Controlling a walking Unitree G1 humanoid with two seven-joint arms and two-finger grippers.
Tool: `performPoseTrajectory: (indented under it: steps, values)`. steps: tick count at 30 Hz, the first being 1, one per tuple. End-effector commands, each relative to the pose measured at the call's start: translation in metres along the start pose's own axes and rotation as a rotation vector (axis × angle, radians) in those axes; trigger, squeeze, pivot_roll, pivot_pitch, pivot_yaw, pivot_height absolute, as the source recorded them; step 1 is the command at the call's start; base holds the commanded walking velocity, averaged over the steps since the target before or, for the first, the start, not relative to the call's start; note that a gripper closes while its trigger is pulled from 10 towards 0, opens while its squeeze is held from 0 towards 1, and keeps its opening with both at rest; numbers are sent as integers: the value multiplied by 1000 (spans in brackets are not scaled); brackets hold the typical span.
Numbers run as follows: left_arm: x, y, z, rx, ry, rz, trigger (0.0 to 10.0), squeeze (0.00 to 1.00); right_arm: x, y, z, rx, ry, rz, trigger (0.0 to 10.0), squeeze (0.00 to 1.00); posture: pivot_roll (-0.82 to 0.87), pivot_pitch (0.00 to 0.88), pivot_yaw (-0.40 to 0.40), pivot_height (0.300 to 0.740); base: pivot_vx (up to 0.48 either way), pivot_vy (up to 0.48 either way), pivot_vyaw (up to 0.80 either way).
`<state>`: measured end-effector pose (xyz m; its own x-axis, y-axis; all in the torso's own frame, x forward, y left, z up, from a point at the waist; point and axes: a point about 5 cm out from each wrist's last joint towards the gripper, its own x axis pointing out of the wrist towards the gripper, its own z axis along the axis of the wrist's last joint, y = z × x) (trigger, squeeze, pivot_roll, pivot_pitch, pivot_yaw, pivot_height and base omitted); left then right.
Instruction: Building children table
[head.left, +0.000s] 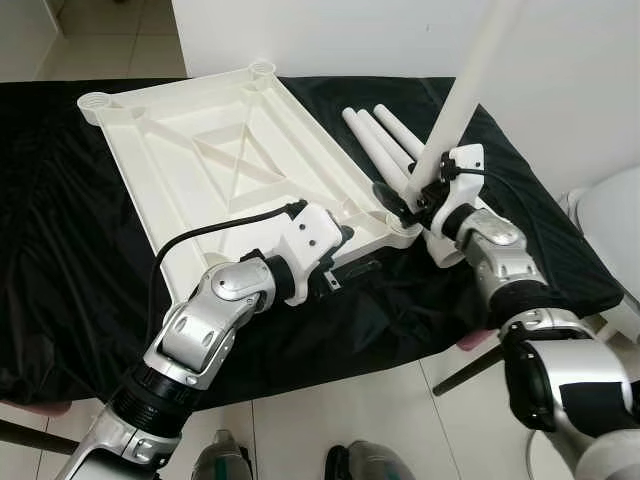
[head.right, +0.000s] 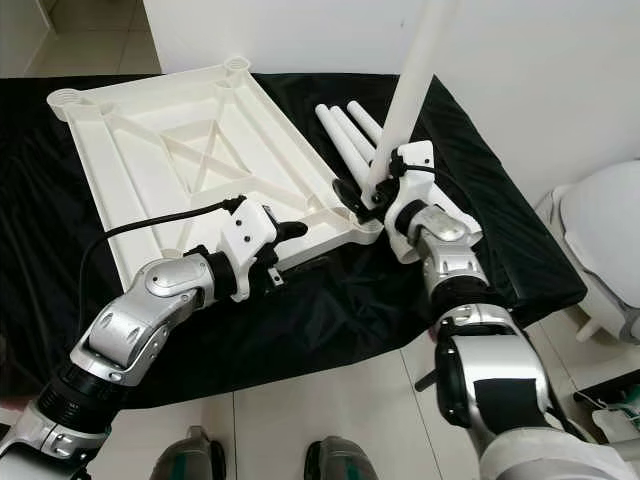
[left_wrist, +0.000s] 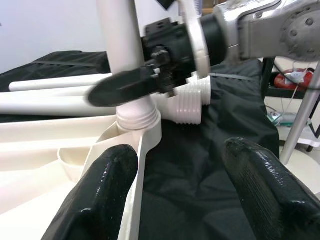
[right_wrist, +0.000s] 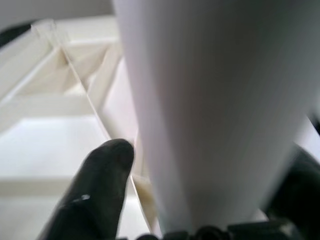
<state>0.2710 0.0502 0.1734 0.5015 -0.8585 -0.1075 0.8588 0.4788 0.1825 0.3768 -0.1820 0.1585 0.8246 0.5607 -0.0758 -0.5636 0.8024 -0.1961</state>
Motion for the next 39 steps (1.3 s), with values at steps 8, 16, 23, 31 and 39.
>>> performPoseTrajectory:
  steps: [8,16,23,31,39]
  values:
    - [0,0,3,13,0,-7,10000,0,-12,-1,-19,-18,84,46,5373,0,-25,0,-45,740,0,0,0]
    - [1,0,3,11,-1,-9,10000,0,-15,-2,-21,-9,79,50,0,0,-27,0,-45,740,0,0,0]
    - [0,0,2,10,0,-6,10000,0,-12,-1,-19,13,57,19,10000,0,-24,0,-49,740,0,0,0]
    - [-1,-1,1,7,2,-7,10000,0,-1,5,-22,115,38,-208,10000,0,-24,0,-47,740,0,0,0]
    - [2,-1,2,15,3,-24,10000,0,21,41,-23,307,-11,-391,10000,0,-32,0,-35,740,0,0,0]
